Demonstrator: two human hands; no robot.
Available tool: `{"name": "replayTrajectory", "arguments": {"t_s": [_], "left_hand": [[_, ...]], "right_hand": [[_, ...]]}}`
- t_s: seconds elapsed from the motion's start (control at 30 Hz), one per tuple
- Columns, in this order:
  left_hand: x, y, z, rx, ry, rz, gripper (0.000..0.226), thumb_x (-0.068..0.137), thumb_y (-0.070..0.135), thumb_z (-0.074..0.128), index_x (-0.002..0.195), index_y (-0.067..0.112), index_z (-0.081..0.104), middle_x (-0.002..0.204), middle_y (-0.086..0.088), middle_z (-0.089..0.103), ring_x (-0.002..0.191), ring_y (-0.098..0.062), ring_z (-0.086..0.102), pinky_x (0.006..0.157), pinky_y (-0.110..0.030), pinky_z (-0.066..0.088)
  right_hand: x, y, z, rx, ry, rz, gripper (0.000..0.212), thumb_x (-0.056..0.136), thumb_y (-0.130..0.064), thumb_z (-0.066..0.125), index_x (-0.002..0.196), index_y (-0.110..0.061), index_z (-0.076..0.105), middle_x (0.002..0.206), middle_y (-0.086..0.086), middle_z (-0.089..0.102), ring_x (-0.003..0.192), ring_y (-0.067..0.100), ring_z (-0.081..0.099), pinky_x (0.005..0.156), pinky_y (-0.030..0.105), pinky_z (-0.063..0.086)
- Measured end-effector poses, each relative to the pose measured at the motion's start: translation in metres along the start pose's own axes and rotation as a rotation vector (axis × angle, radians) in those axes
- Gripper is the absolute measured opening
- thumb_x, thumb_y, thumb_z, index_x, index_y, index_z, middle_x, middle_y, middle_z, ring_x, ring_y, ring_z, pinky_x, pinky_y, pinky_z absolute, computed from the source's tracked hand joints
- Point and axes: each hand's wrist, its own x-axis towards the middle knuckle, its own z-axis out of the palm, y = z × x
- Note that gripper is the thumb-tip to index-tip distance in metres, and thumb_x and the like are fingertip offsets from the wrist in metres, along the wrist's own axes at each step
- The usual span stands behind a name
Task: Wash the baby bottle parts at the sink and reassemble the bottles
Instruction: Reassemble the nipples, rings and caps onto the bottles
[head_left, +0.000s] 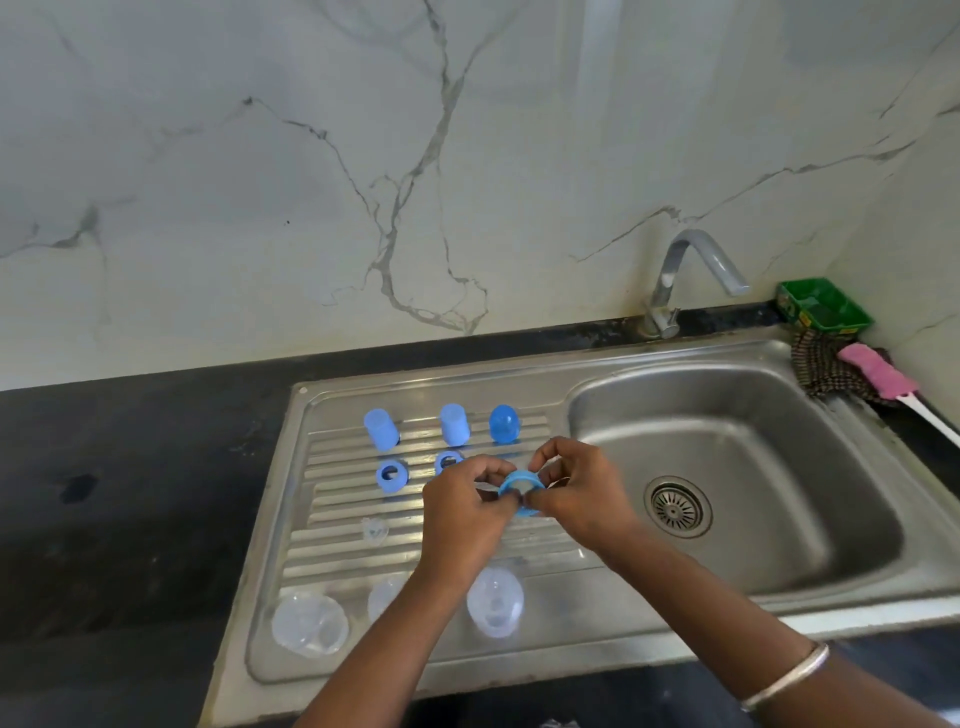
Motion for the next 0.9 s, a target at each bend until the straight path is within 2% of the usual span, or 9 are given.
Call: {"name": "replayTrajectory", "arguments": {"t_s": [0.1,0.2,0.3,0.47,0.53,0.6,0.67,0.8,0.9], "left_hand": [[0.004,-0.012,-0.018,-0.017,-0.022,0.023,0.012,0.079,0.017,0.079,0.089,0.024,0.079,0.082,0.016,0.074,0.08,0.004,0.067,0.072,-0.014,0.052],[0.008,-0.021,-0.032,0.015,-0.05,0.079,0.007,0.085,0.023,0.077,0.091,0.022,0.08,0.081,0.013,0.075,0.077,0.003,0.067,0.068,-0.01,0.047],[0.011,-0.026,-0.04,0.017,-0.063,0.102,0.006,0.085,0.023,0.077,0.089,0.02,0.08,0.077,0.011,0.074,0.072,-0.001,0.067,0.064,-0.009,0.045],[0.016,-0.032,-0.041,0.004,-0.095,0.139,0.008,0.084,0.017,0.077,0.088,0.023,0.079,0.073,0.018,0.071,0.067,0.001,0.066,0.061,-0.006,0.043],[0.018,-0.035,-0.042,0.004,-0.112,0.143,0.009,0.085,0.015,0.076,0.092,0.021,0.079,0.077,0.017,0.071,0.071,0.002,0.067,0.064,-0.005,0.043],[0.02,-0.038,-0.042,0.004,-0.111,0.148,0.01,0.087,0.015,0.075,0.096,0.018,0.078,0.086,0.014,0.073,0.078,-0.001,0.068,0.069,-0.004,0.044],[0.024,-0.04,-0.042,0.006,-0.098,0.16,0.012,0.088,0.013,0.074,0.098,0.015,0.077,0.092,0.009,0.074,0.084,-0.004,0.068,0.072,-0.003,0.044],[0.032,-0.04,-0.044,-0.096,-0.114,0.159,0.012,0.087,0.013,0.075,0.099,0.012,0.077,0.091,0.013,0.073,0.086,0.002,0.068,0.073,-0.005,0.047],[0.037,-0.041,-0.049,-0.155,-0.252,0.076,0.016,0.085,0.014,0.077,0.101,0.019,0.076,0.098,0.013,0.074,0.088,0.004,0.069,0.075,-0.007,0.048]], "right_hand": [[-0.005,-0.001,0.017,-0.017,0.027,-0.027,0.025,0.068,-0.003,0.077,0.075,-0.023,0.064,0.07,0.007,0.067,0.064,0.024,0.066,0.066,0.046,0.061],[-0.011,-0.004,0.027,0.015,0.02,-0.075,0.015,0.078,-0.012,0.076,0.078,-0.025,0.069,0.07,0.005,0.066,0.067,0.022,0.07,0.064,0.042,0.063],[-0.011,-0.008,0.034,-0.129,0.08,-0.152,0.009,0.08,-0.016,0.077,0.079,-0.022,0.072,0.068,0.0,0.066,0.062,0.02,0.069,0.064,0.042,0.061],[-0.011,-0.008,0.043,-0.181,0.125,-0.181,0.018,0.078,-0.009,0.074,0.07,-0.021,0.063,0.069,-0.006,0.066,0.057,0.014,0.069,0.056,0.028,0.058],[-0.007,-0.008,0.041,-0.049,0.05,-0.077,0.016,0.078,-0.009,0.076,0.071,-0.016,0.064,0.073,0.0,0.065,0.064,0.018,0.07,0.061,0.034,0.062],[-0.001,-0.011,0.036,0.256,-0.105,0.09,0.011,0.077,-0.013,0.075,0.075,-0.011,0.064,0.078,0.011,0.064,0.073,0.025,0.071,0.068,0.039,0.062],[0.005,-0.012,0.031,0.51,-0.248,0.228,0.01,0.082,-0.02,0.072,0.082,-0.013,0.065,0.084,0.012,0.066,0.08,0.031,0.071,0.072,0.039,0.059],[0.02,-0.008,0.03,0.599,-0.394,0.325,0.012,0.092,-0.022,0.069,0.098,-0.016,0.06,0.099,0.012,0.07,0.089,0.032,0.07,0.073,0.036,0.058],[0.029,-0.002,0.03,0.657,-0.404,0.369,0.032,0.084,-0.01,0.072,0.109,-0.016,0.054,0.101,0.017,0.069,0.089,0.033,0.069,0.072,0.036,0.058]]}}
